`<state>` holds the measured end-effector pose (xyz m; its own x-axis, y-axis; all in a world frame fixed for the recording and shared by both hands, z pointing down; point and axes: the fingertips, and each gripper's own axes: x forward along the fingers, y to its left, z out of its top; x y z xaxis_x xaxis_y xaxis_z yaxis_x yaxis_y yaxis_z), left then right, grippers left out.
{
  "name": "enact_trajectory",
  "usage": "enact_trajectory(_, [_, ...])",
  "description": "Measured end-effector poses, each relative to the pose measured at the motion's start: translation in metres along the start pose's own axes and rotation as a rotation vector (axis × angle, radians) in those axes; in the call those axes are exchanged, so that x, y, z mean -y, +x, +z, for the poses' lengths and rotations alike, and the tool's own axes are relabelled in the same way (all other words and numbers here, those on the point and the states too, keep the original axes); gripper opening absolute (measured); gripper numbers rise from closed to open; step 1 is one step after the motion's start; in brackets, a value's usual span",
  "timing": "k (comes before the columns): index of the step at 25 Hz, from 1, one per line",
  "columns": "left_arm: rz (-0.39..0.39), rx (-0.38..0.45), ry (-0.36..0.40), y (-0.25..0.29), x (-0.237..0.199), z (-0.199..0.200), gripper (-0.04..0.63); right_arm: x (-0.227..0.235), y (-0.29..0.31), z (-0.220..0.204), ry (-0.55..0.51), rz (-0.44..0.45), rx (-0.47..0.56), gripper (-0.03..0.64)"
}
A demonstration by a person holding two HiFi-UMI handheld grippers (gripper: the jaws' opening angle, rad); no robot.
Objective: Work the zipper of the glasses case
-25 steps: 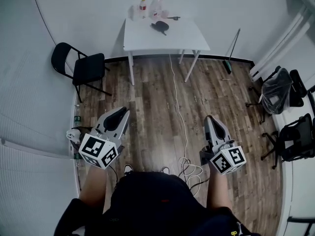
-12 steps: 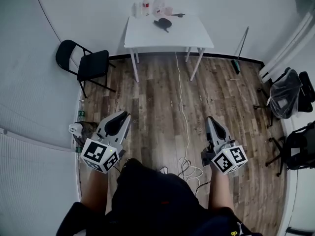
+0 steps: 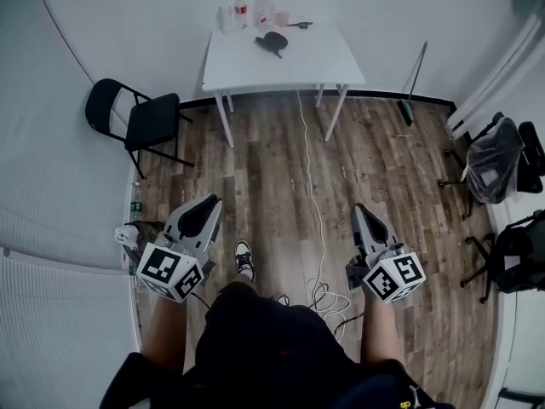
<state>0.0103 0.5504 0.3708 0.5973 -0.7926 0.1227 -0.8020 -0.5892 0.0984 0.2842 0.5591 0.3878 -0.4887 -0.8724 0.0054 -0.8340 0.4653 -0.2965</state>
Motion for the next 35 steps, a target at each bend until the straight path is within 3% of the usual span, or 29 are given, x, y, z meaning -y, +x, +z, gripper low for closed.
enact_trajectory(8, [-0.028, 0.015, -0.018, 0.073, -0.070, 0.011, 0.058, 0.048, 0.067, 0.016, -0.032, -0.092, -0.018, 0.021])
enact_trajectory(15, [-0.050, -0.001, -0.056, 0.116, -0.161, 0.018, 0.058, 0.037, 0.176, 0.012, -0.051, -0.070, -0.085, 0.021])
enact_trajectory(22, [-0.057, -0.027, -0.085, 0.129, -0.247, 0.015, 0.058, 0.025, 0.256, 0.020, -0.058, -0.094, -0.068, 0.021])
enact_trajectory(28, [-0.060, -0.018, -0.095, 0.148, -0.282, 0.021, 0.058, 0.025, 0.299, 0.008, -0.045, -0.084, -0.093, 0.021])
enact_trajectory(35, [-0.029, -0.044, -0.111, 0.188, -0.308, 0.018, 0.058, 0.057, 0.359, 0.009, -0.038, -0.047, -0.106, 0.021])
